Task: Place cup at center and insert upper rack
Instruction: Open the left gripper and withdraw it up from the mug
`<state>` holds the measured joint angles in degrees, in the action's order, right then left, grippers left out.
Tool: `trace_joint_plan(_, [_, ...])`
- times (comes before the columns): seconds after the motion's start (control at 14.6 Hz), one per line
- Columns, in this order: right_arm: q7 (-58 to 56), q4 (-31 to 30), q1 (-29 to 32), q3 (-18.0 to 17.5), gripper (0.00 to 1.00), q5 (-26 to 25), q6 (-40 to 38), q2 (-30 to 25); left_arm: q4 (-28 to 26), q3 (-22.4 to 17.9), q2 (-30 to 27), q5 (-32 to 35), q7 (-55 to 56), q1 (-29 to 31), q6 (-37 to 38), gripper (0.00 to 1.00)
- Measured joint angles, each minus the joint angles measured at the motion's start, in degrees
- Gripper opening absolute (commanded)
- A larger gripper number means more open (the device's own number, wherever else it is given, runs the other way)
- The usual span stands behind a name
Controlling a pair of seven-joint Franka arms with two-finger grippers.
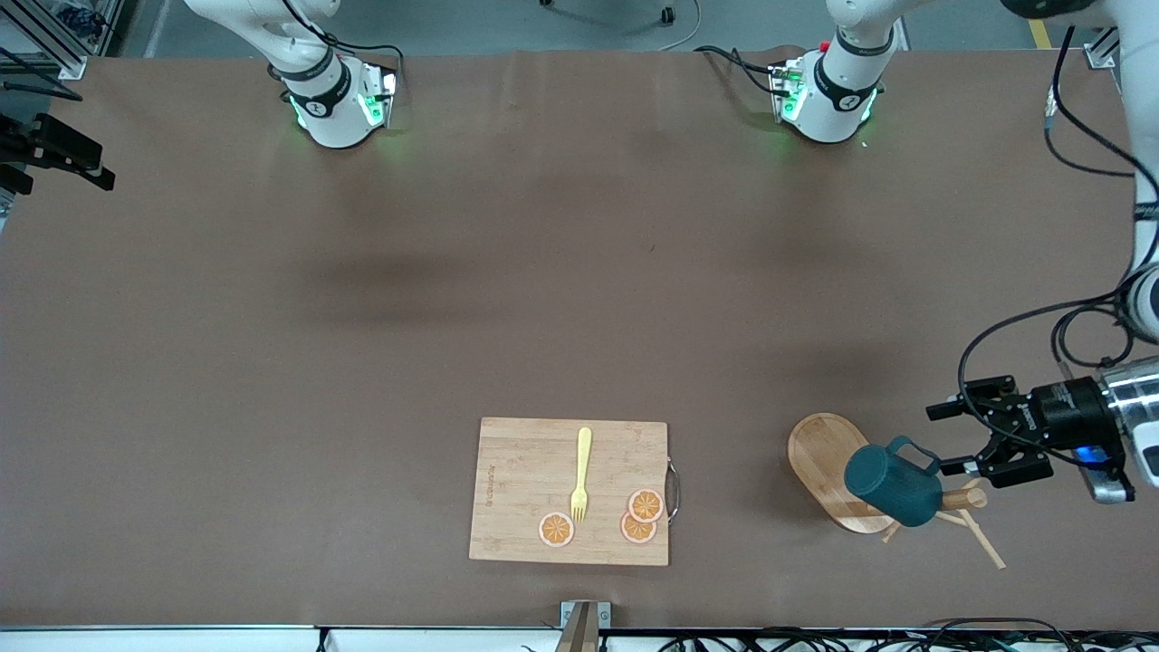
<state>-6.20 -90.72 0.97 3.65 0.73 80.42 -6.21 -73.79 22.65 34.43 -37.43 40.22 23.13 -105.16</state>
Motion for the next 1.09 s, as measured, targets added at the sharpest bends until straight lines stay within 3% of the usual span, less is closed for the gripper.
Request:
trace_joint_plan(0.27, [0.00,-0.03,0.00,0.00,1.00,0.00,0.00,0.00,0.03,0.14,-9.93,16.12,1.67,-5.35,5.04,1.00])
trace_joint_plan(0.48, [0.00,-0.04,0.00,0.01,1.00,0.00,0.00,0.00,-0.14,1.90,-15.27,31.03,-7.45,-8.32,9.94,1.00])
trace_joint_plan(0.75, [0.00,-0.04,0.00,0.00,1.00,0.00,0.00,0.00,-0.35,2.45,-19.58,37.07,-22.93,-8.29,15.37,1.00])
trace_joint_plan(0.89, [0.00,-0.04,0.00,0.00,1.00,0.00,0.00,0.00,-0.80,-1.61,-22.13,37.27,-26.82,-10.90,17.93,1.00])
trace_joint_plan(1.09, [0.00,-0.05,0.00,0.00,1.00,0.00,0.00,0.00,-5.42,-12.56,-28.28,37.31,-29.10,-20.69,20.92,1.00])
